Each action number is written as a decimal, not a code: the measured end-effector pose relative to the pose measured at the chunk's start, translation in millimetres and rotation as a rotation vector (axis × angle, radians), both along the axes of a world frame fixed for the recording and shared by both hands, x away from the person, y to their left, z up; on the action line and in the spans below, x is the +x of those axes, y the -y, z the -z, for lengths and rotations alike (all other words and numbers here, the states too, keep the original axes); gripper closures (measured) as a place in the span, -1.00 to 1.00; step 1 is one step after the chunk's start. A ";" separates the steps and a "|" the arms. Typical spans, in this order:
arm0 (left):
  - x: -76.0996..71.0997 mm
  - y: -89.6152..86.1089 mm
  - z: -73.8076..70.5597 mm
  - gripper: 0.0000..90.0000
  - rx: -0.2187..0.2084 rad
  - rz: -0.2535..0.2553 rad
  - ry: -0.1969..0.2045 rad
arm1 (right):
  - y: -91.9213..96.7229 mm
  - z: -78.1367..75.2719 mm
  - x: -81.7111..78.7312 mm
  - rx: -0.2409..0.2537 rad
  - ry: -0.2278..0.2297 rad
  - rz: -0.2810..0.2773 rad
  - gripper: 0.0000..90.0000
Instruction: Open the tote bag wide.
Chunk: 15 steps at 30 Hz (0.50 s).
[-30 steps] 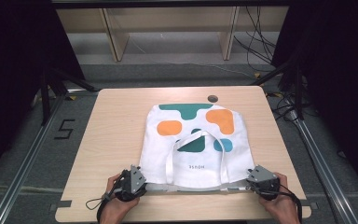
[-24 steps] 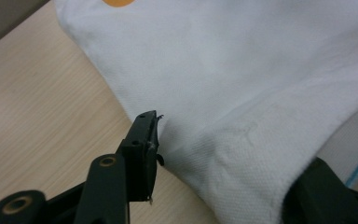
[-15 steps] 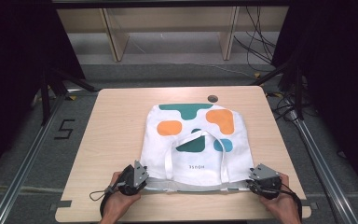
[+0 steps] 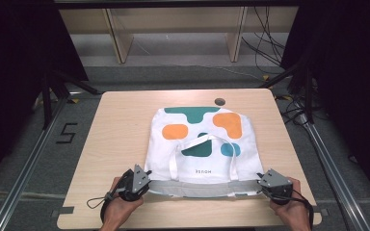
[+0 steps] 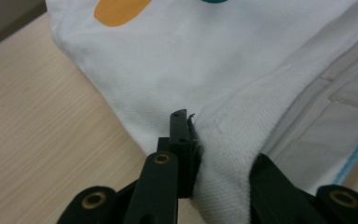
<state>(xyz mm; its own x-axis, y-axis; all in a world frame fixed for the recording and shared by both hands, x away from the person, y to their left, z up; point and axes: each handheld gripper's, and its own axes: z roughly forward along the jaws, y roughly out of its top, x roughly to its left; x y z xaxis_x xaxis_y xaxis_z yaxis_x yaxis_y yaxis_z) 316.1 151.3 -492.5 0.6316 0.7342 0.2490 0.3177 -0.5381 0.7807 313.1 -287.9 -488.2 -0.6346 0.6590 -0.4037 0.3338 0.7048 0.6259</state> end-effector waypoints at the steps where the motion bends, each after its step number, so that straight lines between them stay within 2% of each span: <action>1: -0.2 -1.4 -3.1 0.83 0.000 0.008 0.012 | 0.8 -2.1 -0.9 0.005 0.019 -0.007 0.87; 4: -1.5 -0.3 -4.2 0.83 -0.018 0.000 0.019 | 1.2 -4.0 -1.7 0.021 0.030 0.001 0.89; 5: -1.8 -0.1 -3.9 0.83 -0.025 0.004 0.024 | 1.5 -5.3 -1.6 0.033 0.038 0.005 0.89; 6: -2.1 -1.6 -5.6 0.83 -0.013 0.008 0.020 | 1.9 -7.0 -1.6 0.046 0.042 0.012 0.90; 7: -2.7 -1.8 -6.4 0.83 -0.029 0.006 0.024 | 2.0 -9.4 -1.6 0.066 0.050 0.018 0.91; 9: -3.7 -3.1 -13.8 0.84 -0.041 0.007 0.053 | 2.1 -20.6 -2.6 0.094 0.111 0.029 0.94; 11: -3.2 -5.8 -19.7 0.83 -0.051 0.016 0.058 | 2.2 -29.0 -3.1 0.112 0.146 0.030 0.94; 12: -3.2 -7.4 -22.5 0.83 -0.079 0.017 0.066 | 1.7 -33.7 -3.5 0.129 0.158 0.029 0.95; 13: -4.0 -8.7 -25.5 0.83 -0.076 0.012 0.061 | 1.1 -40.8 -3.4 0.128 0.181 0.024 0.95; 14: -3.9 -9.7 -29.2 0.84 -0.074 0.019 0.082 | -0.2 -44.5 -3.3 0.119 0.200 0.020 0.96; 15: -3.9 -9.7 -29.2 0.85 -0.074 0.019 0.082 | -0.2 -44.5 -3.3 0.119 0.200 0.020 0.96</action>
<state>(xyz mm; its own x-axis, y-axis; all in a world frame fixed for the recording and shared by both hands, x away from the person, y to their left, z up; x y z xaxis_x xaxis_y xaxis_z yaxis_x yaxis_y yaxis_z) 312.2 161.0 -463.3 0.6254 0.7405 0.2460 0.2414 -0.4834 0.8415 309.8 -287.7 -443.8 -0.5361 0.7216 -0.4381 0.2085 0.6161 0.7595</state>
